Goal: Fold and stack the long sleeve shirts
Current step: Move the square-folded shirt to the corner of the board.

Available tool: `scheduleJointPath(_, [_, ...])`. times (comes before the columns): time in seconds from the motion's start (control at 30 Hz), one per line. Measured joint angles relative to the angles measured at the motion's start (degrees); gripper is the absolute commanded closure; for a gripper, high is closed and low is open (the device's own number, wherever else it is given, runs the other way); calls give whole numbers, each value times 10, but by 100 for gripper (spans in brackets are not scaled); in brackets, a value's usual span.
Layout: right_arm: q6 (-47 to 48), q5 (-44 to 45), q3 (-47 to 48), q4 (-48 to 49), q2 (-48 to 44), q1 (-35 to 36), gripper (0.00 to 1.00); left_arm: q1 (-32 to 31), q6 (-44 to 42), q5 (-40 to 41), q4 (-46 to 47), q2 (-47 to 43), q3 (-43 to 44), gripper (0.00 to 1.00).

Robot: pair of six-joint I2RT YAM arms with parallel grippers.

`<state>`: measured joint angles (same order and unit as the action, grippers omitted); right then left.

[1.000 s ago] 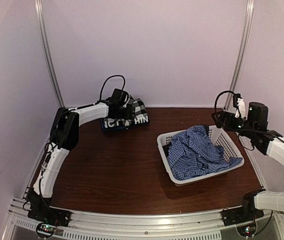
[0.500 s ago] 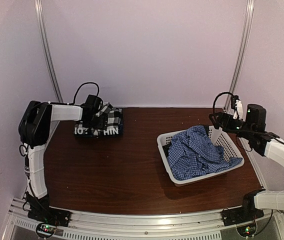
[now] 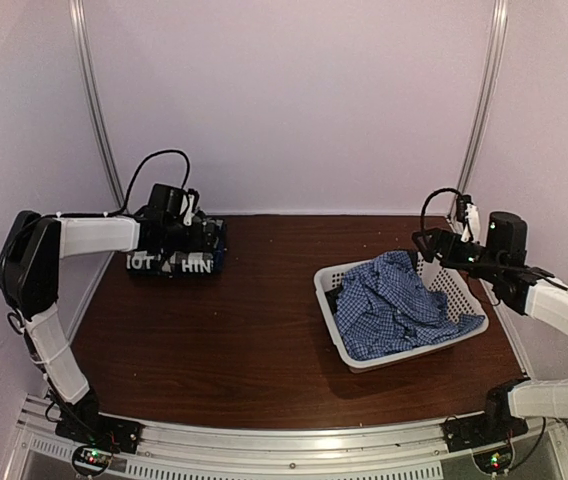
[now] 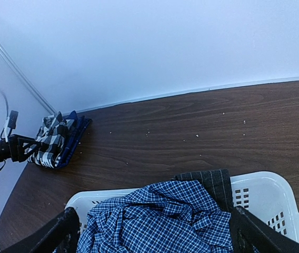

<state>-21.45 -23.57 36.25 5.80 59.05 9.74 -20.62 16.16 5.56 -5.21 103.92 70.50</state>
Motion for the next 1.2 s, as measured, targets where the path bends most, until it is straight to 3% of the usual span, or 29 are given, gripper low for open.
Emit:
scheduleJointPath(0.27, [-5,0,0,9,9,5,0,-68,23,-33,52,26,-17,5])
scheduleJointPath(0.6, [-9,-1,-2,8,7,9,0,-64,24,31,37,158,78,7])
scheduleJointPath(0.9, [-9,0,-7,11,3,9,0,-62,29,109,8,166,89,7])
scheduleJointPath(1.2, [-10,0,-14,13,3,9,0,-35,30,137,-5,168,88,7])
